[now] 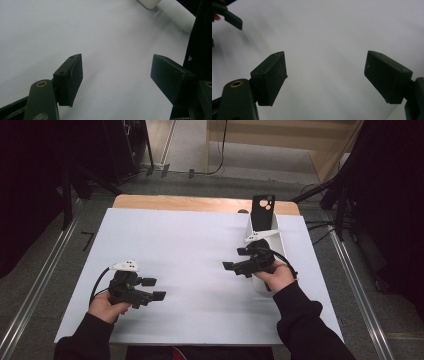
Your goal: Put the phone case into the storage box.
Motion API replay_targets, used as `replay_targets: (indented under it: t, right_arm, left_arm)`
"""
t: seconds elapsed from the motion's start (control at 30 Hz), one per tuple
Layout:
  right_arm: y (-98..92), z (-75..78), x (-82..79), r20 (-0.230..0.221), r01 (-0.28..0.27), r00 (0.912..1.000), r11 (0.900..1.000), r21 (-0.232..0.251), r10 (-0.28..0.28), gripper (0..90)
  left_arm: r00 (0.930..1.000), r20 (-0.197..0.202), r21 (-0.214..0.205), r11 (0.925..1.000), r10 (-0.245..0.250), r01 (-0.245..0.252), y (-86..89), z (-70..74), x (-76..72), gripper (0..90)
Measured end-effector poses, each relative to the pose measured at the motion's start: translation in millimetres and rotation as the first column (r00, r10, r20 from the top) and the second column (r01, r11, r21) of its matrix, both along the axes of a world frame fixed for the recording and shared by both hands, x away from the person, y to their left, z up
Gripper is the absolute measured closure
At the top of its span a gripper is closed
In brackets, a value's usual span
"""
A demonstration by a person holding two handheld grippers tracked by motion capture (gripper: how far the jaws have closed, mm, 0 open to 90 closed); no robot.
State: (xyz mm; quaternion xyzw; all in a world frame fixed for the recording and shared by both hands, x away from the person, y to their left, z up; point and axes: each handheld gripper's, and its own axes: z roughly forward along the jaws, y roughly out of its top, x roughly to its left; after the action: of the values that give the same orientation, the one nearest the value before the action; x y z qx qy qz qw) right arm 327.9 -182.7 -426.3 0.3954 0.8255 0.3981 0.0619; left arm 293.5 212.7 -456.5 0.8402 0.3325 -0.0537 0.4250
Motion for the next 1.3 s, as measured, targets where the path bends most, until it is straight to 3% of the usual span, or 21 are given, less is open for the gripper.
replay_targets:
  t: [0.1,0.67,0.87,1.3]
  right_arm:
    - [1.8,-1.5,-6.6,0.011,-0.014,0.9998,0.9997,-0.021,0.014,16.5]
    - [-1.2,-15.7,-39.3,-0.01,-0.078,0.9969,0.9969,0.006,0.078,16.8]
    - [-7.1,-18.6,-50.9,0.006,-0.109,0.994,0.994,0.009,0.109,17.2]
    - [-17.9,-27.7,-71.3,-0.003,-0.113,0.9936,0.9936,-0.007,0.113,17.2]
  left_arm:
    - [0.9999,0.01,0.001,1.0,-0.001,0.001,1.6,2.3,-2.7,25.3]
    - [0.9999,0.011,0.008,1.0,-0.004,0.004,2.6,1.2,-5.2,25.3]
    - [1.0,0.009,0.006,1.0,-0.002,0.002,2.2,0.9,-5.4,25.3]
    - [0.9999,0.01,0.013,0.9999,-0.005,0.005,1.4,0.5,-5.8,25.3]
